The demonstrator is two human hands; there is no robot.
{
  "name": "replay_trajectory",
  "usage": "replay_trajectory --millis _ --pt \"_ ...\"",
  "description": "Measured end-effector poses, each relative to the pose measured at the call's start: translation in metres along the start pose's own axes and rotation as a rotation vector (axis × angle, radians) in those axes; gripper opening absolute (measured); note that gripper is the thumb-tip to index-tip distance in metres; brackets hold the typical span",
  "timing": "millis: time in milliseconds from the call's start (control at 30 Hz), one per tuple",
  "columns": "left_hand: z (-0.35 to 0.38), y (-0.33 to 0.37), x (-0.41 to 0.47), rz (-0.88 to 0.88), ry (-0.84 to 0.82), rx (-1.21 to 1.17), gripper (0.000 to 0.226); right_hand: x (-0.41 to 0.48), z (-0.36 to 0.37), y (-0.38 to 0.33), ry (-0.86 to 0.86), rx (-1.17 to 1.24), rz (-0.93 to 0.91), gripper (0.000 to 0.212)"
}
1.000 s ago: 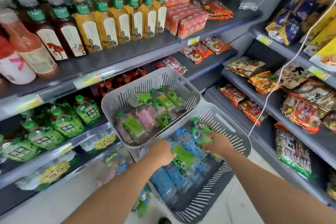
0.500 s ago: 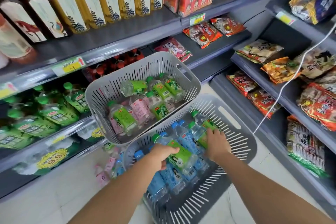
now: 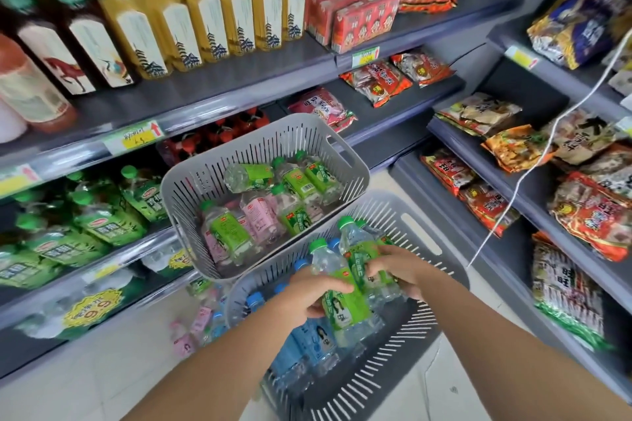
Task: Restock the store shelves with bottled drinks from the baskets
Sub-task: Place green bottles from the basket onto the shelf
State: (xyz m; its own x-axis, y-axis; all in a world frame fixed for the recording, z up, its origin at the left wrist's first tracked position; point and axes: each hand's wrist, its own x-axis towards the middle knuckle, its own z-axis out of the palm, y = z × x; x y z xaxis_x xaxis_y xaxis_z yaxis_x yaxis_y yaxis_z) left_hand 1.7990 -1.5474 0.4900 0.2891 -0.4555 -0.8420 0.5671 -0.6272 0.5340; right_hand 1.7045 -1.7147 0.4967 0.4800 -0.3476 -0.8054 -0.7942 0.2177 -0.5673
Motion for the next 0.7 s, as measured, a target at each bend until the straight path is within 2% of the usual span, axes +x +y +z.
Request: replay_trajectory --millis 100,133,200,233,300,400,433,500,567,600,633,700 --pt "-0.014 0.011 -0.013 0.075 -0.053 -0.062 0.105 -0.019 -0.005 -0.008 -0.17 0.104 -0.056 0.066" --pt "-0.018 0.015 -0.019 0.111 -0.07 -0.087 0.106 -0.024 -0.007 -0.01 -0.231 0.146 -0.083 0.061" --pt "-0.026 0.023 -0.036 0.162 -0.084 -0.132 0.085 -0.035 -0.006 -0.018 -0.357 0.243 -0.138 0.059" --pt "-0.03 0.025 -0.042 0.179 -0.089 -0.128 0.08 -0.041 -0.002 -0.025 -0.397 0.27 -0.154 0.064" --pt "-0.039 0.031 -0.057 0.223 -0.066 -0.112 0.079 -0.049 0.008 -0.041 -0.433 0.284 -0.173 0.085" --pt "-0.058 0.034 -0.078 0.315 -0.045 -0.163 0.125 -0.052 0.032 -0.065 -0.344 0.269 -0.24 0.099" --pt "-0.066 0.036 -0.087 0.325 -0.022 -0.195 0.129 -0.057 0.044 -0.073 -0.335 0.277 -0.255 0.102" --pt "-0.088 0.037 -0.107 0.355 0.016 -0.235 0.12 -0.06 0.066 -0.088 -0.341 0.319 -0.275 0.093" --pt "-0.115 0.035 -0.123 0.354 0.043 -0.289 0.126 -0.073 0.095 -0.105 -0.296 0.345 -0.314 0.076" --pt "-0.129 0.034 -0.133 0.35 0.05 -0.331 0.128 -0.078 0.108 -0.113 -0.318 0.342 -0.324 0.08" --pt "-0.143 0.032 -0.144 0.352 0.044 -0.391 0.117 -0.08 0.123 -0.12 -0.325 0.328 -0.349 0.077" --pt "-0.167 0.026 -0.165 0.348 0.048 -0.453 0.074 -0.09 0.149 -0.133 -0.378 0.325 -0.391 0.044"
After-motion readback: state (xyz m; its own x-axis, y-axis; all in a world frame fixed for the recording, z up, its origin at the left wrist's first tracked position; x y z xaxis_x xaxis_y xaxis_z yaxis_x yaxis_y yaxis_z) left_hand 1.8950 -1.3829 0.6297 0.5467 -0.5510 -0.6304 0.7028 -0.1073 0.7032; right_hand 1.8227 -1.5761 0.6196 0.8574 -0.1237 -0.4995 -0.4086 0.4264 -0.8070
